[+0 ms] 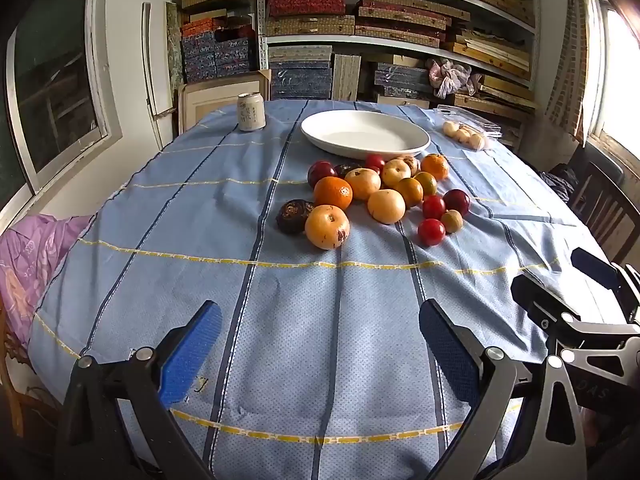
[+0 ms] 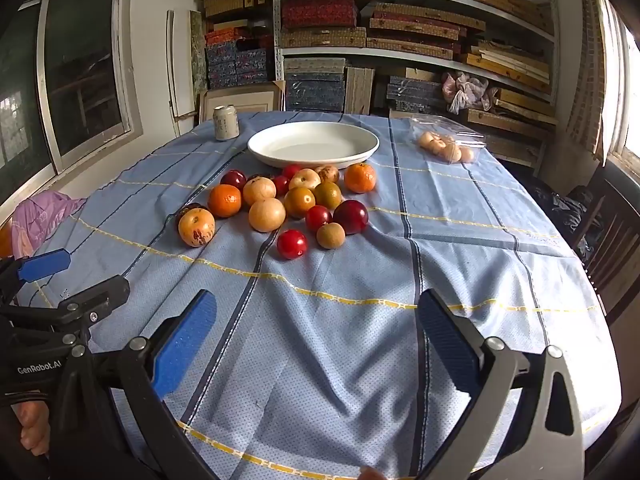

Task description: Organize fruits

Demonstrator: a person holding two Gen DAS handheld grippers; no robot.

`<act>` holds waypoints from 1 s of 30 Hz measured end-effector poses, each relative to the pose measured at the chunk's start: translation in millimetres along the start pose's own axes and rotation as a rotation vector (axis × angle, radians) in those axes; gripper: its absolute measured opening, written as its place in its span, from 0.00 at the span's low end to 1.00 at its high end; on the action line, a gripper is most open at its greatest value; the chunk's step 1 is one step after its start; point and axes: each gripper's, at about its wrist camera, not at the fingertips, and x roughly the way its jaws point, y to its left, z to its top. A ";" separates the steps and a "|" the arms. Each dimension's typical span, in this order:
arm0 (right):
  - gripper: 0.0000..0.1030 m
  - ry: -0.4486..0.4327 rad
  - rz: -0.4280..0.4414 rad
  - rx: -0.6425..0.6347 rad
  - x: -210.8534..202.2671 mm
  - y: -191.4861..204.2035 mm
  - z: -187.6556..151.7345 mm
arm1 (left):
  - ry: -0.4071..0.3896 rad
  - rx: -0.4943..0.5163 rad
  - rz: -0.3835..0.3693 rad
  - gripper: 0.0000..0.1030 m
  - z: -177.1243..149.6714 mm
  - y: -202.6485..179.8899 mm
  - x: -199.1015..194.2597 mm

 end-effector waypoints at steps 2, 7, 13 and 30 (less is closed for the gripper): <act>0.96 0.001 0.001 0.002 0.4 -0.2 0.1 | 0.001 0.001 0.001 0.97 0.2 -2.5 -0.9; 0.96 0.002 0.000 0.002 0.9 -0.2 0.1 | 0.001 0.002 0.002 0.97 -1.5 0.6 0.6; 0.96 0.003 0.001 0.003 1.7 -0.7 0.5 | 0.002 0.002 0.002 0.97 -4.1 3.6 5.3; 0.96 0.007 0.001 0.003 2.9 -0.9 1.1 | 0.011 0.003 0.001 0.97 -8.2 3.9 14.4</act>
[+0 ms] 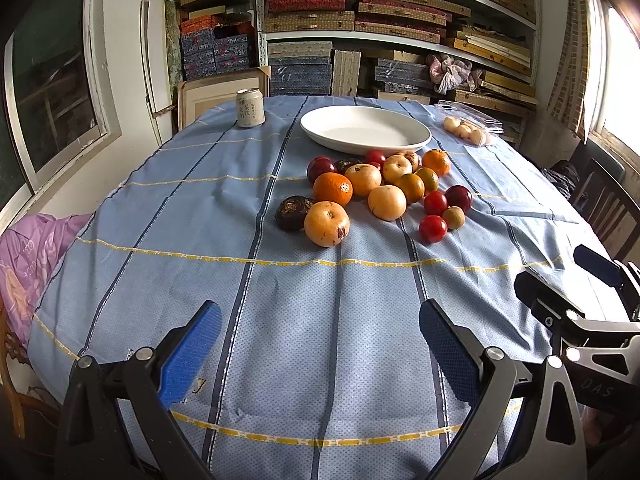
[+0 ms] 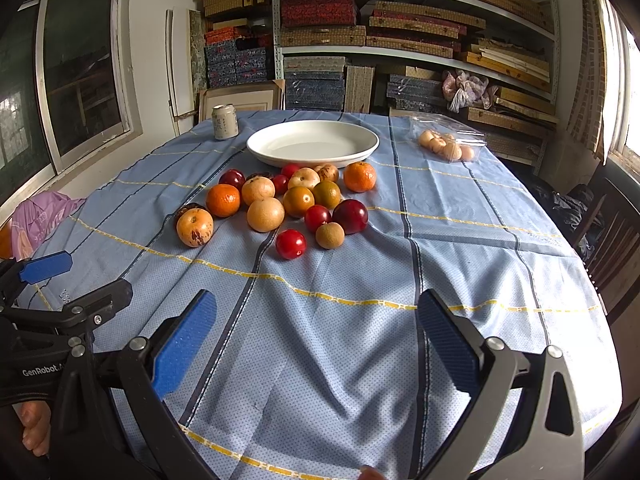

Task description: Organize fruits

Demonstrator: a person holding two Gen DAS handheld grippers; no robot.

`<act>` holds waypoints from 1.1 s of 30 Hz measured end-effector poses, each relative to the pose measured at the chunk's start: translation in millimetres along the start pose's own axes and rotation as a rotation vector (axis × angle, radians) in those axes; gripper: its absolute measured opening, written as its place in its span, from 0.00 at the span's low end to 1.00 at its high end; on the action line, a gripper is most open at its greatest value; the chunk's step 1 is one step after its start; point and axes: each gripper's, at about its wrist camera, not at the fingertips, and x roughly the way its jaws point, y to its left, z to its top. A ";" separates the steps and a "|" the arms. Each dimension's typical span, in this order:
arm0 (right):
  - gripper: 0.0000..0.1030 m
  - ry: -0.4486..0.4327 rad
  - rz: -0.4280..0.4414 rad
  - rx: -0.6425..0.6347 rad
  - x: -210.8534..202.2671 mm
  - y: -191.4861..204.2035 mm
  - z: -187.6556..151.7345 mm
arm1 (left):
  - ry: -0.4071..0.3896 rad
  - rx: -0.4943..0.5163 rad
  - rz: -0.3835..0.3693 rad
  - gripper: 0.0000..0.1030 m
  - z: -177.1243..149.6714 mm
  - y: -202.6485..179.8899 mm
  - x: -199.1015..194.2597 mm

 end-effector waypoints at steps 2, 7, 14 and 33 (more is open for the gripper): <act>0.96 0.000 0.000 0.000 0.1 0.2 -0.1 | 0.001 0.001 -0.001 0.97 1.1 0.0 -1.5; 0.96 0.001 0.000 -0.001 0.2 0.6 -0.4 | 0.003 0.001 -0.001 0.97 0.6 0.0 -0.5; 0.96 0.004 -0.003 -0.001 1.1 -0.2 0.4 | 0.008 0.000 -0.002 0.97 -1.4 -2.1 2.7; 0.96 0.017 0.001 0.015 9.5 -3.5 -2.4 | 0.051 -0.014 -0.014 0.97 -2.2 -1.0 12.3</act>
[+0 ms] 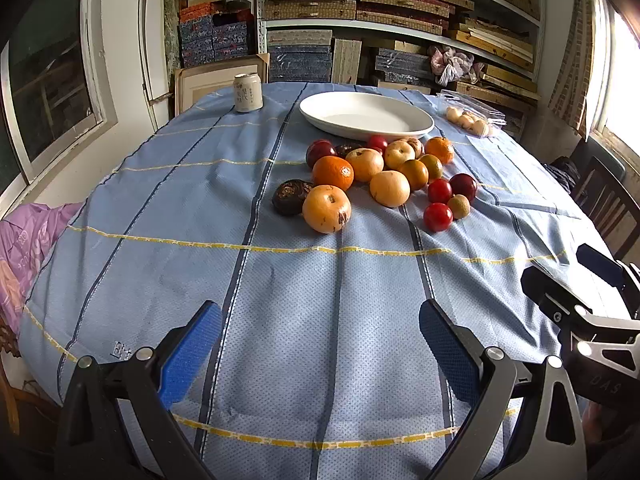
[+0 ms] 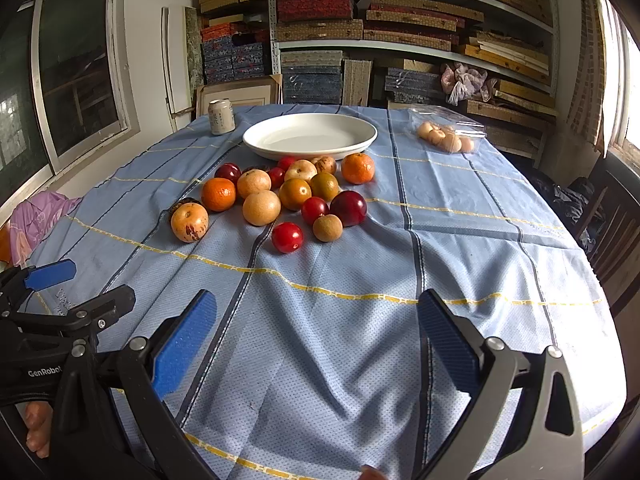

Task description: Organize fruits

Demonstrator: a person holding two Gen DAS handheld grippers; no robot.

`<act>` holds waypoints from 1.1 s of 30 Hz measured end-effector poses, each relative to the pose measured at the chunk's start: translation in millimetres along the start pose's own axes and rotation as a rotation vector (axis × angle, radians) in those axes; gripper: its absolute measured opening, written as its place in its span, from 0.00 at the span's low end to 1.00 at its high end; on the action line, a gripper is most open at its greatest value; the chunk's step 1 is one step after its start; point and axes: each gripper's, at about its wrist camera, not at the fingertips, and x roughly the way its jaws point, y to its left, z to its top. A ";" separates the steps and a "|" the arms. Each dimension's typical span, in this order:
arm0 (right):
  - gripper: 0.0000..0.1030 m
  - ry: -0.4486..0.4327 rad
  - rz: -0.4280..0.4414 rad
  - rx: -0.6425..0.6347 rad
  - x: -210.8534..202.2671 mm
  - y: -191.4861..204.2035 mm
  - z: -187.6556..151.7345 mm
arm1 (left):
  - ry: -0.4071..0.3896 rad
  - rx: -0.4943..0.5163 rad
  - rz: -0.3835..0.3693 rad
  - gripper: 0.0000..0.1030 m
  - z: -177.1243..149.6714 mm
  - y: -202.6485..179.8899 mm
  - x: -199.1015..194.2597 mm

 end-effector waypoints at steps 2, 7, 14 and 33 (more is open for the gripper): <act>0.96 0.002 0.001 0.002 0.7 -0.6 0.4 | 0.004 -0.001 -0.001 0.97 0.1 0.1 0.8; 0.96 0.005 0.000 0.003 2.1 -1.2 0.2 | 0.016 -0.002 -0.007 0.97 0.7 0.3 4.9; 0.96 0.016 0.012 -0.011 8.0 -5.0 2.4 | 0.047 -0.021 -0.021 0.97 4.0 5.7 18.8; 0.96 -0.034 0.359 0.230 43.6 -118.1 63.1 | -0.122 -0.080 -0.325 0.97 73.7 58.6 64.7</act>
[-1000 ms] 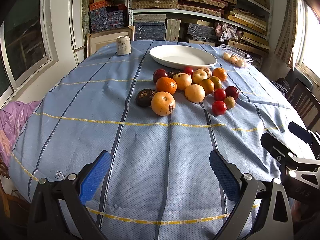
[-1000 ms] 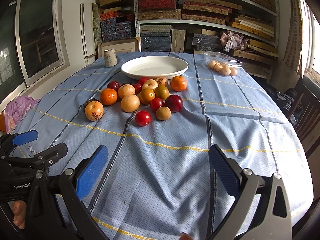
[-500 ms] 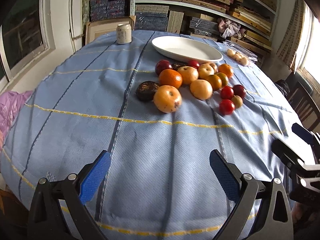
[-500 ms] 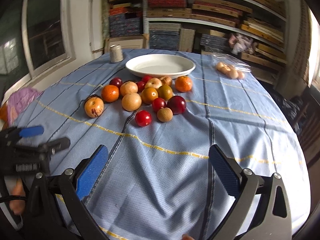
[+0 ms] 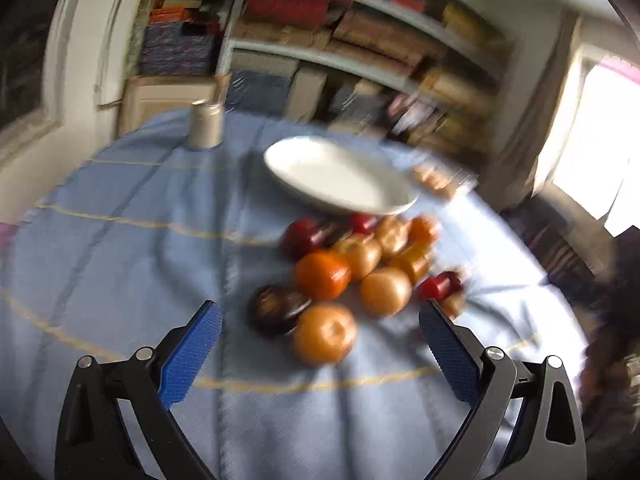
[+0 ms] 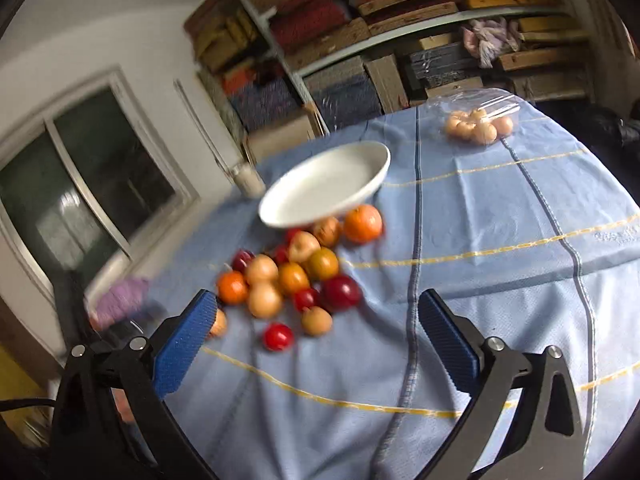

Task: Organize fruits
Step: 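Move left gripper to the large yellow apple while right gripper approaches the small brown pear, then close left gripper on the yellow apple while right gripper closes on the brown pear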

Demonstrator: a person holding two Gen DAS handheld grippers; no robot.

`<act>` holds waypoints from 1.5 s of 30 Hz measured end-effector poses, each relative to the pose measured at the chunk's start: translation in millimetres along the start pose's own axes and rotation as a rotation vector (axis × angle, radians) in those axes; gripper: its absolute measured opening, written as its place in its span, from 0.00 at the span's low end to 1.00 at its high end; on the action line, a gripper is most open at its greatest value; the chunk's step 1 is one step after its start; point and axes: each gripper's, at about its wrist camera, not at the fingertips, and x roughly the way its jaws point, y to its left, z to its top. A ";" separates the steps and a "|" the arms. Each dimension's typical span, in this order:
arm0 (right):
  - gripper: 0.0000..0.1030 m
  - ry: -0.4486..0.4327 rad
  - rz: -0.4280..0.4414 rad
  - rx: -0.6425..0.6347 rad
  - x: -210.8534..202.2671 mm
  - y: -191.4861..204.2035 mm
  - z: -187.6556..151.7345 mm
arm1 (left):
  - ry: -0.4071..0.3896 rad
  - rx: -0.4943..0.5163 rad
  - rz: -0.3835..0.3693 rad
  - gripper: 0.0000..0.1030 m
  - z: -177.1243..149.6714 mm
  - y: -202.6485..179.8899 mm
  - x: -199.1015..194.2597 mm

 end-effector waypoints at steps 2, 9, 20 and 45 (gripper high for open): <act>0.96 0.001 -0.090 -0.089 6.2 11.5 0.4 | 0.110 0.026 0.032 0.97 6.1 -4.1 20.5; 0.96 0.159 -0.152 -0.301 71.5 25.6 1.2 | 0.216 0.162 0.073 0.97 2.5 -26.7 52.3; 0.96 0.187 -0.065 -0.353 106.3 24.8 -5.6 | 0.251 0.222 0.012 0.97 -9.4 -36.4 75.7; 0.89 0.207 -0.006 -0.334 103.2 18.9 -13.1 | 0.211 0.182 -0.007 0.40 -7.1 -29.3 78.5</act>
